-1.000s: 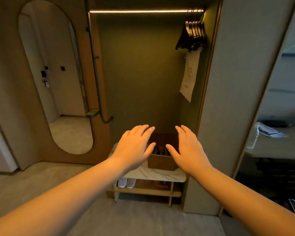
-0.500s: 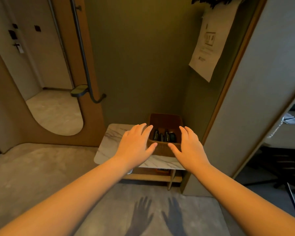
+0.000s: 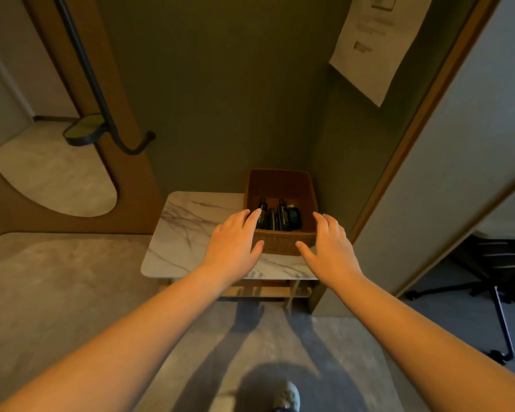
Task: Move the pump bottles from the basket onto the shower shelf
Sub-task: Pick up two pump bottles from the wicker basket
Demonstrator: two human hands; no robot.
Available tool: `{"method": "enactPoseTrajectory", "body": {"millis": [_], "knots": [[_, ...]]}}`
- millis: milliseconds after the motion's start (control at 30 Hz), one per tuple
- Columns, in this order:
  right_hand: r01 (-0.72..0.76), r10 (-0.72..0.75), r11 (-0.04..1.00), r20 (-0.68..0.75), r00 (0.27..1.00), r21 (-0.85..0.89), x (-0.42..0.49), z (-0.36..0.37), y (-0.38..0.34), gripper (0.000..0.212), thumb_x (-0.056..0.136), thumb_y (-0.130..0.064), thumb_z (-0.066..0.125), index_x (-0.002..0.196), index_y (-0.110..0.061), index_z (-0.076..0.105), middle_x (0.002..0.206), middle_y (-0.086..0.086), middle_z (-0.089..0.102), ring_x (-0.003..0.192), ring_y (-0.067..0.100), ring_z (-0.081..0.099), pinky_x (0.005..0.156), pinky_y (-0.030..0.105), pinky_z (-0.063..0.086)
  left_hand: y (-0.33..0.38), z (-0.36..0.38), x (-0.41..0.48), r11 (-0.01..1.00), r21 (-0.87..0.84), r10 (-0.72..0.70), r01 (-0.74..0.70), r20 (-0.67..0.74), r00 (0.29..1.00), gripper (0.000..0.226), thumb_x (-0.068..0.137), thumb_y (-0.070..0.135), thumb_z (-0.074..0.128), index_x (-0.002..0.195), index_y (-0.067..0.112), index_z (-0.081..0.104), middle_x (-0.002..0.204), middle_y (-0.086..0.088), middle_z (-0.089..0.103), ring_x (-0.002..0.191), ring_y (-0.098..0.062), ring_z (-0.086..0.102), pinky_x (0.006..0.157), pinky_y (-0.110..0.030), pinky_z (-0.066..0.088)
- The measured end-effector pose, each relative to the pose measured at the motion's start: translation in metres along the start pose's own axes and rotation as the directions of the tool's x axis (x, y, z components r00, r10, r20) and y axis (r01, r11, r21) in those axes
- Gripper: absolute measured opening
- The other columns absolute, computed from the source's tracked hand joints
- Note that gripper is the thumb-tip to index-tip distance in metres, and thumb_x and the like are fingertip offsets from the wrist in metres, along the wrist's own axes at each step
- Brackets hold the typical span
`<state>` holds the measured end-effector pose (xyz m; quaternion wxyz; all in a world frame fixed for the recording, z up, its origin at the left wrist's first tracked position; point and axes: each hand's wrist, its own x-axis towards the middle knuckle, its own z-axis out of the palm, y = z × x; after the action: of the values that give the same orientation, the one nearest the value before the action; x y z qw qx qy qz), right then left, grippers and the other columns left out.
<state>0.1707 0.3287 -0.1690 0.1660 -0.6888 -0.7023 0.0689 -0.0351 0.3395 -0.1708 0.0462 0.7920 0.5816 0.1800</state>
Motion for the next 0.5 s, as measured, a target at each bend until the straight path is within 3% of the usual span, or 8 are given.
{"method": "enactPoseTrajectory", "body": {"millis": [500], "knots": [[0.002,-0.021,0.995,0.185,0.983,0.104,0.187,0.060,0.088,0.074,0.091,-0.042,0.053,0.148,-0.015,0.016,0.152,0.008,0.025,0.139,0.026,0.026,0.112,0.043,0.032,-0.009,0.096,0.160,0.981,-0.027,-0.187,0.190,0.106,0.977,0.060,0.093,0.036,0.046,0.146,0.020,0.021,0.147,-0.004,0.033,0.132,-0.023,0.034,0.103,-0.044,0.037]]}}
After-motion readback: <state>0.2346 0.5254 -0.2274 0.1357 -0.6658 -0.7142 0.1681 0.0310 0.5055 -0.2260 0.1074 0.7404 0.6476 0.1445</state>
